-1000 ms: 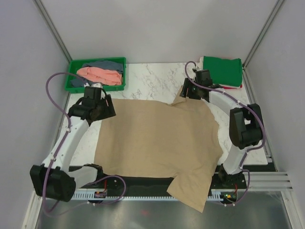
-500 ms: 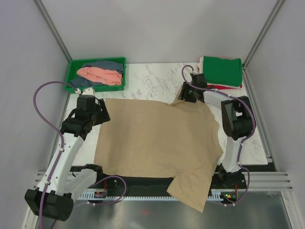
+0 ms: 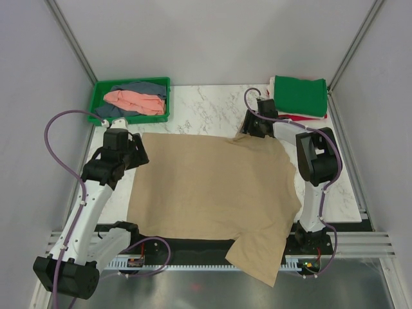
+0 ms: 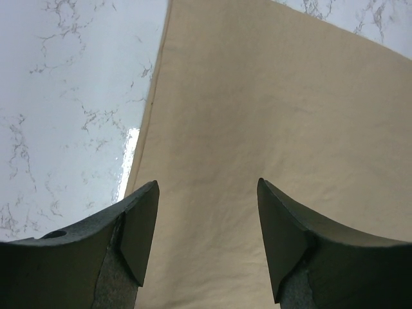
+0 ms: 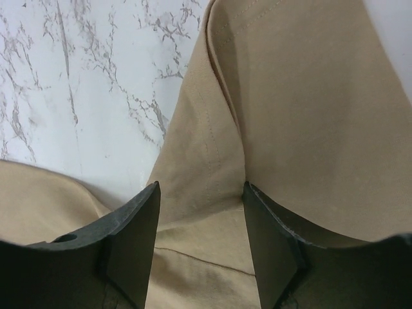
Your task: Fold and stack the t-shirts
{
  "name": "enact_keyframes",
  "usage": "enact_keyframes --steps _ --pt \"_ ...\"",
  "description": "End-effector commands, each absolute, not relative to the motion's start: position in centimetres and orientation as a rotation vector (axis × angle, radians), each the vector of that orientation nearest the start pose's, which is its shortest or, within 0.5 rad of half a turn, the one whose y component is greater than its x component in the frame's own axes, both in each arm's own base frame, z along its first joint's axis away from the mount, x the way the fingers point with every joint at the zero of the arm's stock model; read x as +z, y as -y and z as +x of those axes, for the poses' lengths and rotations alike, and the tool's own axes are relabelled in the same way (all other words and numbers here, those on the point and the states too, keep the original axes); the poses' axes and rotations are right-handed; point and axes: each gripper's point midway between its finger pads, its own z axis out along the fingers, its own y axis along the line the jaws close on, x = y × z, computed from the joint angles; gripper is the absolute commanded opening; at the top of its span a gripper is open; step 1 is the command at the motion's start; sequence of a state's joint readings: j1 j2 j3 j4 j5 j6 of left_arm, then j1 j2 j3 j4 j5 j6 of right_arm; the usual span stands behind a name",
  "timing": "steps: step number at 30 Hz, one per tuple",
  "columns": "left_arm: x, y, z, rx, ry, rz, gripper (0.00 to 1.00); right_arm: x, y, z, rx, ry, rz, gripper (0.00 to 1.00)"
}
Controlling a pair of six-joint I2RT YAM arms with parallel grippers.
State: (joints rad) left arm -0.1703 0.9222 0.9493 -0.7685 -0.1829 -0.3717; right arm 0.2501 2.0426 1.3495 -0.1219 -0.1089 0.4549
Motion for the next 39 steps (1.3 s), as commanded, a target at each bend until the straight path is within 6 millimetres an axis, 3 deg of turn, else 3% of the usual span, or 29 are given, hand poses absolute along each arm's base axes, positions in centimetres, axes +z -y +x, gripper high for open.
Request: enact_keyframes --steps 1,5,7,14,19,24,25,26,27,28,29,30,32,36,37,39 --pt "20.0 2.7 26.6 -0.063 -2.244 -0.285 0.69 5.2 -15.7 48.9 0.427 -2.367 0.189 0.61" --pt "20.0 2.7 26.6 -0.064 -2.242 -0.285 0.69 4.8 -16.0 48.3 0.449 -2.382 0.189 0.59" --pt "19.9 2.7 26.6 -0.065 -2.244 -0.284 0.69 4.8 -16.1 48.2 0.465 -2.377 0.189 0.52" --pt "20.0 2.8 26.6 -0.068 -2.244 -0.281 0.68 5.4 -17.0 48.2 0.508 -2.363 0.181 0.10" --pt "19.9 2.8 26.6 -0.068 -2.245 -0.281 0.68 7.2 -18.9 49.0 0.542 -2.332 0.169 0.07" --pt "19.9 2.7 26.6 -0.066 -2.245 -0.282 0.68 9.4 -21.7 51.1 0.598 -2.290 0.166 0.06" --pt "19.9 2.8 26.6 -0.066 -2.245 -0.282 0.68 8.6 -22.5 51.2 0.609 -2.305 0.169 0.07" --pt "19.9 2.7 26.6 -0.064 -2.244 -0.282 0.68 9.8 -23.2 52.2 0.629 -2.277 0.166 0.09" --pt "19.8 2.7 26.6 -0.064 -2.246 -0.282 0.68 8.7 -23.9 52.6 0.648 -2.293 0.158 0.12" --pt "19.8 2.7 26.6 -0.063 -2.247 -0.282 0.68 9.9 -25.0 53.5 0.678 -2.261 0.136 0.18" --pt "19.8 2.7 26.6 -0.064 -2.246 -0.282 0.68 10.0 -25.7 54.0 0.704 -2.253 0.116 0.41" --pt "19.7 2.7 26.6 -0.061 -2.249 -0.283 0.68 9.1 -26.8 54.0 0.757 -2.271 0.076 0.52" --pt "19.7 2.7 26.6 -0.059 -2.250 -0.284 0.68 10.5 -27.4 55.0 0.771 -2.236 0.009 0.66" --pt "19.5 2.7 26.7 -0.055 -2.257 -0.286 0.68 13.0 -24.4 55.7 0.663 -2.209 -0.021 0.71" --pt "19.4 2.7 26.6 -0.056 -2.261 -0.286 0.68 15.4 -22.6 55.9 0.627 -2.169 0.002 0.72" --pt "19.3 2.6 26.8 -0.051 -2.265 -0.287 0.68 15.2 -20.3 54.4 0.570 -2.194 0.025 0.72"
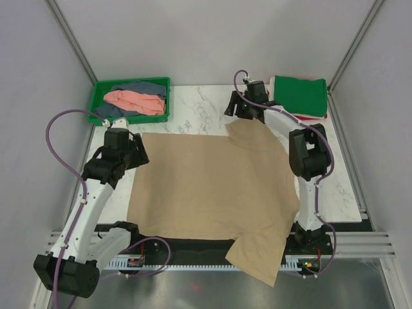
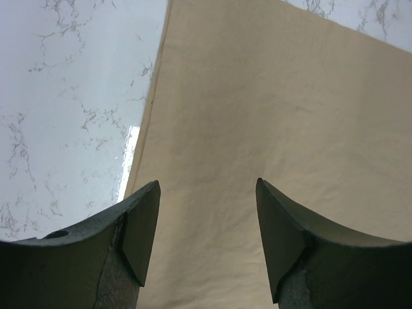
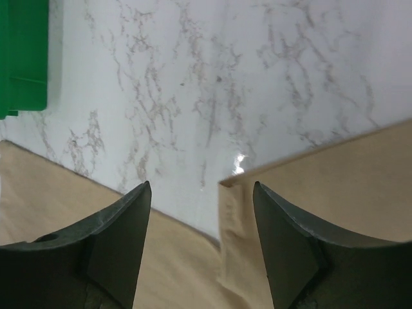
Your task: Fold and stack the t-shirts
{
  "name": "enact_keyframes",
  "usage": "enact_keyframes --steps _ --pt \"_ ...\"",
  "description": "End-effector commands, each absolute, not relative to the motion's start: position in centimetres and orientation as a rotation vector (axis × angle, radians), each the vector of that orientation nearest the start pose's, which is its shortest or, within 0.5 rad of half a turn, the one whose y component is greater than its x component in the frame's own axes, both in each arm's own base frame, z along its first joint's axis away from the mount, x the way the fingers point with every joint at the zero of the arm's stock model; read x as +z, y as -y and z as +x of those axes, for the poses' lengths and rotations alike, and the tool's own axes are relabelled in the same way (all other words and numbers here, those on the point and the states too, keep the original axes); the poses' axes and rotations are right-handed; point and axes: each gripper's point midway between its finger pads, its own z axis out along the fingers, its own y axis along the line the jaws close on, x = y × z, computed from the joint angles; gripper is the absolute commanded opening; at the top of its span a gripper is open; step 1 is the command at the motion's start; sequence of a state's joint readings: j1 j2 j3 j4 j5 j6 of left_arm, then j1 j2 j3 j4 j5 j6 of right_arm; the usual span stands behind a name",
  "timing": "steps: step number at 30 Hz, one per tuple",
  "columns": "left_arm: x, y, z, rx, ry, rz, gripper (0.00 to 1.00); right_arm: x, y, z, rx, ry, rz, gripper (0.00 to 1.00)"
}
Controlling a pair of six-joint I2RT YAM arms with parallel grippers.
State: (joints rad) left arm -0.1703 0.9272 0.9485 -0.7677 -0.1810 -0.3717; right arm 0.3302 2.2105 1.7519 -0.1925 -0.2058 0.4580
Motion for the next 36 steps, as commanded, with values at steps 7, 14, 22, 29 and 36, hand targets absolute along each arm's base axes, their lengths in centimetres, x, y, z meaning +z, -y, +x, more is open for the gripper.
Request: enact_keyframes --steps 7,14,22,29,36 --pt "18.4 3.7 27.3 -0.111 -2.316 -0.372 0.67 14.4 -14.1 46.1 0.323 -2.271 0.063 0.74" --pt "15.7 6.3 30.8 -0.224 -2.389 -0.494 0.66 10.4 -11.8 41.5 0.229 -2.367 0.085 0.74" --pt "8.0 7.1 34.1 -0.171 -2.521 -0.587 0.61 6.2 -10.6 39.8 0.129 -2.496 0.079 0.74" --pt "4.1 6.5 36.7 -0.080 -2.551 -0.609 0.61 3.4 -10.3 41.6 0.085 -2.543 0.103 0.74" --pt "1.7 5.2 40.9 -0.020 -2.566 -0.664 0.59 0.4 -9.4 46.3 0.143 -2.582 0.191 0.74"
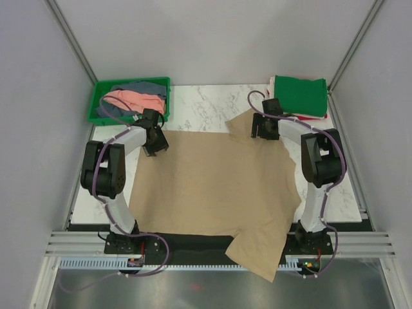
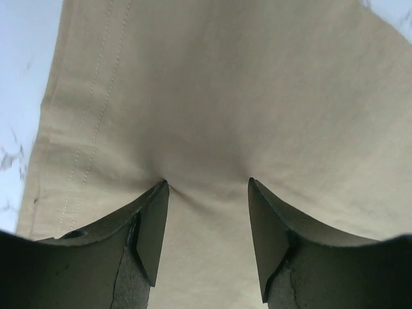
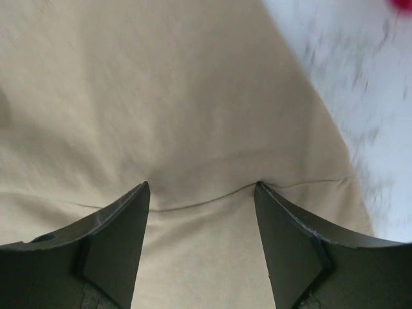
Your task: Fold and stack the t-shirts
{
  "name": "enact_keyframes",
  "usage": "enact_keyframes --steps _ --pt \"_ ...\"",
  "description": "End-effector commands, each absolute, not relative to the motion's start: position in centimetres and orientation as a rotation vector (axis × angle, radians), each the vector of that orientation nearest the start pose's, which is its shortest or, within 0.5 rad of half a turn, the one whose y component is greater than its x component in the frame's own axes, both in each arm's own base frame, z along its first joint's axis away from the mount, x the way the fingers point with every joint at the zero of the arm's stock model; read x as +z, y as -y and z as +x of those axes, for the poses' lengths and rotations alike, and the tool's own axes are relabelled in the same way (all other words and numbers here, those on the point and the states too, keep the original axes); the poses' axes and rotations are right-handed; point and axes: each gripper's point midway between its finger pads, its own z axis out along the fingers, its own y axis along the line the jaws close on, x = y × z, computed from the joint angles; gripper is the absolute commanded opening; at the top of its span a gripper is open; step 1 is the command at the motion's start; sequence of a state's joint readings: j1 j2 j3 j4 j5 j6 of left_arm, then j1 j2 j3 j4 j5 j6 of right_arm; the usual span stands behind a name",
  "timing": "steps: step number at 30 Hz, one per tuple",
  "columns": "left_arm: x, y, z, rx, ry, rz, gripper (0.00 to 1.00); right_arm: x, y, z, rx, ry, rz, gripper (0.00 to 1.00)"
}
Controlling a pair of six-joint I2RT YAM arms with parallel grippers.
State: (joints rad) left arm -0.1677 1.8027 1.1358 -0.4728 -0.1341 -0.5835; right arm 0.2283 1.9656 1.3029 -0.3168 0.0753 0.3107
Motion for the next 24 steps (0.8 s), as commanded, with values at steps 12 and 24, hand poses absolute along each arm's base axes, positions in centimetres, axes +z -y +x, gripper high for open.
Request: enact_keyframes --steps 12,24 --pt "2.9 2.9 48.7 -0.059 -2.501 -0.684 0.58 1.9 -12.2 57.0 0.298 -2.488 0.183 0.73" --pt "12.4 3.6 44.5 -0.135 -2.354 -0.660 0.62 11.3 -13.8 56.9 0.431 -2.342 0.139 0.75"
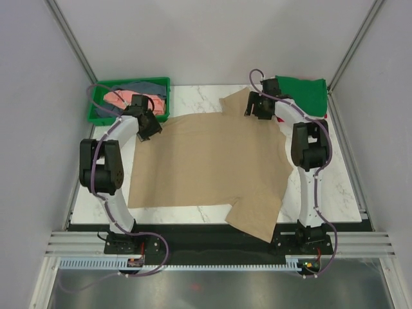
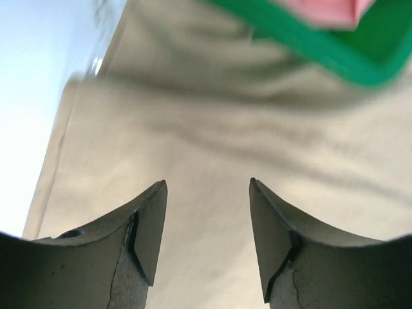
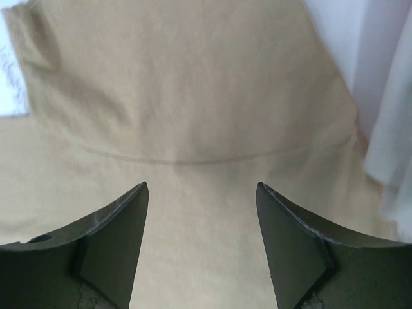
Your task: Fold and stack the t-shirts
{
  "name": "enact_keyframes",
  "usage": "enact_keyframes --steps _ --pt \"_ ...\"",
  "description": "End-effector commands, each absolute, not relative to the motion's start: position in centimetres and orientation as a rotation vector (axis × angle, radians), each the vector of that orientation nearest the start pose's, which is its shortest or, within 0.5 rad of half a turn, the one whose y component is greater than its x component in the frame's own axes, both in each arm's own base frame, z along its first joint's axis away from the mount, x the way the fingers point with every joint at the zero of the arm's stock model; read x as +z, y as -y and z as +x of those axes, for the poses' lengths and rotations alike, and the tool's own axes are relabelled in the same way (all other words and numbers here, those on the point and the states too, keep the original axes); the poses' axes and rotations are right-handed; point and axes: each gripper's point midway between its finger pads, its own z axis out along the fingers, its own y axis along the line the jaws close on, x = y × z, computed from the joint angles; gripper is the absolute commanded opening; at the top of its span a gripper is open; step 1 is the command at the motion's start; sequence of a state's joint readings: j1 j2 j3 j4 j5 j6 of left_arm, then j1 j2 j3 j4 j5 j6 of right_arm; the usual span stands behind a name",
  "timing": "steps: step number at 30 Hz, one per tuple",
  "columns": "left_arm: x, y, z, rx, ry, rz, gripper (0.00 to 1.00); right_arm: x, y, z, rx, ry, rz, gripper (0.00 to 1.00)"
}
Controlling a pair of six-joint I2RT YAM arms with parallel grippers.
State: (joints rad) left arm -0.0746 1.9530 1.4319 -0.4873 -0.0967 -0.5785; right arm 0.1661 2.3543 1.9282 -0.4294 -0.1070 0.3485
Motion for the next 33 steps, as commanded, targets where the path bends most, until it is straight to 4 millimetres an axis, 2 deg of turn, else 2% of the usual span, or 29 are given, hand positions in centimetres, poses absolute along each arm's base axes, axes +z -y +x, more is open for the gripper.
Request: enact_keyframes --steps 1,2,3,4,5,6,7,8,9,10,11,12,13,14,15,17,18,20,21,22,26,33 --pt "11.5 3.2 42.2 -0.111 -2.372 -0.687 0.62 11.6 -13.8 56.4 0.437 -2.343 0.134 0.76" --pt "11.9 2.5 41.0 -0.076 -2.345 -0.715 0.63 13.9 -14.0 56.0 0.452 -2.306 0.116 0.76" --pt "14.5 2.1 39.6 -0.094 -2.263 -0.751 0.62 15.0 -14.4 55.6 0.463 -2.292 0.100 0.76" --pt "12.5 1.5 36.9 -0.050 -2.293 -0.785 0.62 15.2 -14.6 54.8 0.471 -2.296 0.090 0.77" --pt "12.3 0.8 35.5 -0.016 -2.273 -0.816 0.62 17.7 -14.8 54.1 0.479 -2.254 0.071 0.77" --pt "14.3 0.6 34.1 -0.058 -2.195 -0.844 0.62 17.4 -15.4 52.9 0.479 -2.271 0.046 0.77" --pt "11.8 0.4 31.6 -0.032 -2.235 -0.875 0.62 17.9 -15.6 52.0 0.486 -2.268 0.039 0.77" --pt "11.6 0.3 30.4 -0.041 -2.220 -0.901 0.62 20.1 -15.8 50.9 0.503 -2.228 0.026 0.77" --pt "11.2 0.3 29.3 -0.062 -2.201 -0.954 0.61 18.2 -16.3 48.9 0.513 -2.276 0.021 0.77" --pt "10.5 0.3 27.3 -0.079 -2.181 -0.983 0.61 18.4 -16.6 48.0 0.528 -2.262 0.019 0.78" --pt "10.0 0.2 26.2 -0.078 -2.179 -1.014 0.61 20.2 -16.8 46.6 0.550 -2.218 0.012 0.78" --pt "9.6 0.3 25.4 -0.095 -2.168 -1.053 0.61 19.8 -17.4 45.3 0.570 -2.218 -0.001 0.78" --pt "8.8 0.3 24.4 -0.090 -2.175 -1.071 0.60 17.3 -17.3 43.5 0.584 -2.257 0.025 0.78" --pt "8.6 -0.4 23.0 -0.035 -2.177 -1.090 0.60 18.2 -17.4 42.2 0.609 -2.229 0.024 0.78" --pt "8.4 -0.3 22.4 -0.011 -2.185 -1.098 0.60 15.5 -17.7 39.9 0.621 -2.286 0.029 0.78" --pt "7.1 0.1 20.6 0.046 -2.256 -1.103 0.61 16.2 -18.7 38.0 0.694 -2.239 0.021 0.78" --pt "6.5 0.6 20.2 0.034 -2.287 -1.106 0.61 14.2 -18.7 36.3 0.699 -2.281 0.024 0.78" --pt "4.4 2.4 18.5 0.006 -2.376 -1.085 0.61 14.4 -19.2 34.9 0.728 -2.256 0.016 0.78" --pt "3.8 2.9 17.8 0.008 -2.377 -1.124 0.61 13.3 -19.4 33.7 0.734 -2.282 0.006 0.78" --pt "3.3 2.5 17.3 0.070 -2.364 -1.123 0.61 13.2 -19.4 33.4 0.738 -2.277 0.006 0.78" --pt "3.1 3.8 16.7 0.087 -2.393 -1.111 0.61 12.7 -18.9 32.1 0.720 -2.285 -0.022 0.78" --pt "1.6 3.5 16.2 0.229 -2.447 -1.125 0.62 12.0 -17.9 31.1 0.671 -2.299 -0.009 0.78"
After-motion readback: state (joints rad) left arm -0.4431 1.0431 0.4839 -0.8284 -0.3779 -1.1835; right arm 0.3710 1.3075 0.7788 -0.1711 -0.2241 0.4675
